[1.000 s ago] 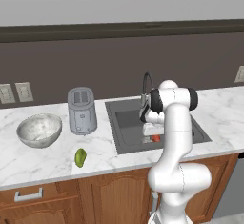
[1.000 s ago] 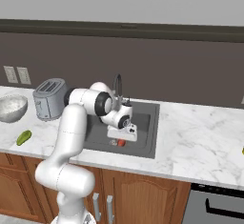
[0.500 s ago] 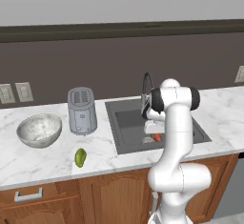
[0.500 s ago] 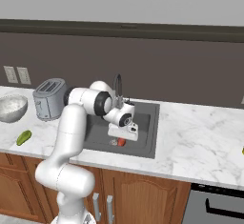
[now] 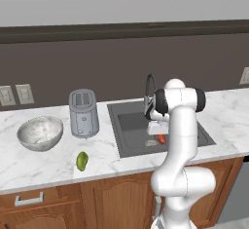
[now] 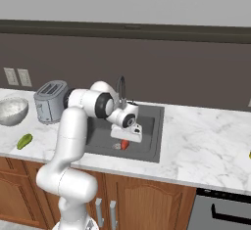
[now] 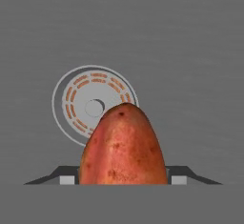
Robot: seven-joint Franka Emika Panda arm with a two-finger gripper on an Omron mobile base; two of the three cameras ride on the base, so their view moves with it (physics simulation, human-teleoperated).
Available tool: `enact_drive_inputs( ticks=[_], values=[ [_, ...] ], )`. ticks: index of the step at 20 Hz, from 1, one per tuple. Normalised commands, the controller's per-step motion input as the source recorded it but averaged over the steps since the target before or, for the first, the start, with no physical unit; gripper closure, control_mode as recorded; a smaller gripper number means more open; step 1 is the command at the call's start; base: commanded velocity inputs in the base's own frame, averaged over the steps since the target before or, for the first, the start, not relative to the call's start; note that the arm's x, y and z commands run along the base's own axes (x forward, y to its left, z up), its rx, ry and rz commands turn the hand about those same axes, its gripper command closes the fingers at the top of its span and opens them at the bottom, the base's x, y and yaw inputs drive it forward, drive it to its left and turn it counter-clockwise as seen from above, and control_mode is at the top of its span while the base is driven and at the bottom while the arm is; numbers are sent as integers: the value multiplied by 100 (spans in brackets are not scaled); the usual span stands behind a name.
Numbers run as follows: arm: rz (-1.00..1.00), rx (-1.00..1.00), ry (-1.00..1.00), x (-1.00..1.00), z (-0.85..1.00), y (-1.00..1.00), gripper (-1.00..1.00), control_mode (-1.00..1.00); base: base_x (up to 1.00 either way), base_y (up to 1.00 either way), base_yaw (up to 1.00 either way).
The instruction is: Remove the sweet potato and mango from the sink. Then move the bowl and cup from the counter to the sink for washing.
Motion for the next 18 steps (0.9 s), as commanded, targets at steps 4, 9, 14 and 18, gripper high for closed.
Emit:
enact_drive_inputs(
  ticks=[4,9,14,18],
  values=[
    [2,0,-1,-9,13,0,100,-100,0,0,0],
    [3,0,-4,-11,12,0,100,-100,0,0,0],
    [3,0,-8,-12,12,0,100,-100,0,0,0],
    [2,0,-9,-12,12,3,100,-100,0,0,0]
  ],
)
